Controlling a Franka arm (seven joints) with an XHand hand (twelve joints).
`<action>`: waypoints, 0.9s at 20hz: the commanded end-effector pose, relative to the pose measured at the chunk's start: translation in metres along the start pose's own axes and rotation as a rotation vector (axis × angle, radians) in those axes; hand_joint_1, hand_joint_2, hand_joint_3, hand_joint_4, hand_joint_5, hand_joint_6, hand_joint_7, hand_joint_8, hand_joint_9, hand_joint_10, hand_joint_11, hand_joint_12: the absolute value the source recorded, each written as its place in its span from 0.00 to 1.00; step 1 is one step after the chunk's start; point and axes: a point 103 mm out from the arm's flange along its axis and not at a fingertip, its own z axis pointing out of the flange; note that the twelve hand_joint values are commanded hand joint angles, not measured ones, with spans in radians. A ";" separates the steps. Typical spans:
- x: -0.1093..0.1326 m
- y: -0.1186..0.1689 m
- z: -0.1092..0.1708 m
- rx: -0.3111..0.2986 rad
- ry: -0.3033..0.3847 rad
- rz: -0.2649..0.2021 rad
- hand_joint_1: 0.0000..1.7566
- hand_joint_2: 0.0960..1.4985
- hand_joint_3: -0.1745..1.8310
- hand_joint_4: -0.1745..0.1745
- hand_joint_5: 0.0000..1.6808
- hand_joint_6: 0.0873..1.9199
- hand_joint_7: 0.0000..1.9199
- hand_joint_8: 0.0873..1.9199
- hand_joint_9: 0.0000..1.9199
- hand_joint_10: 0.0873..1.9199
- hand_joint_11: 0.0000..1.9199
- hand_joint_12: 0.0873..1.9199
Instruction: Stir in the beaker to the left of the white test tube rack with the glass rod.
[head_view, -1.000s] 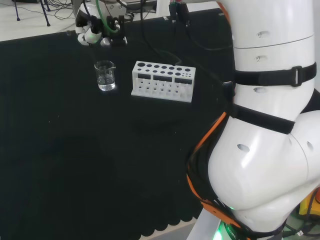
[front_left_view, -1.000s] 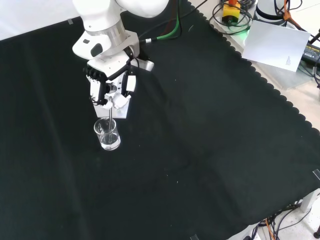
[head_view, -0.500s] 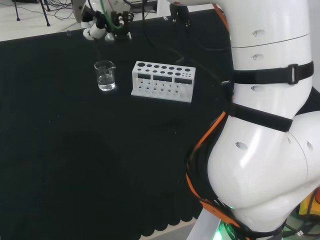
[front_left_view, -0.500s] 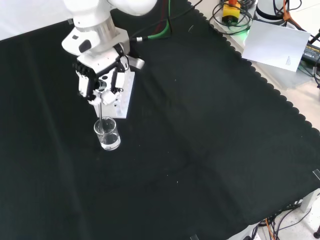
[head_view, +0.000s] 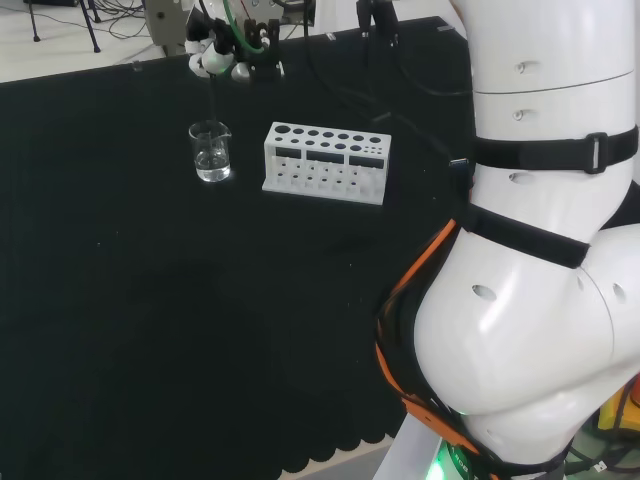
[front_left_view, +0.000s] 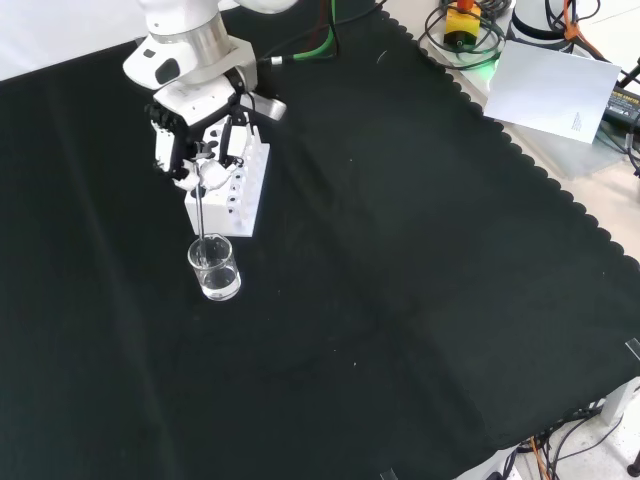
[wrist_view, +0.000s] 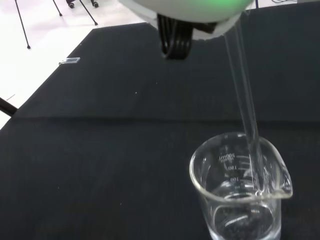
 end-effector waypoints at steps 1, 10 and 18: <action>0.015 -0.011 0.004 0.005 0.000 -0.018 0.74 0.44 0.48 0.00 0.59 0.46 0.58 0.67 0.84 0.50 0.87 0.42; 0.047 -0.002 0.022 0.033 0.005 -0.059 0.74 0.43 0.48 0.00 0.59 0.46 0.58 0.66 0.84 0.50 0.87 0.43; 0.031 0.017 0.021 0.032 0.007 -0.048 0.74 0.44 0.48 0.00 0.59 0.46 0.58 0.66 0.84 0.50 0.87 0.43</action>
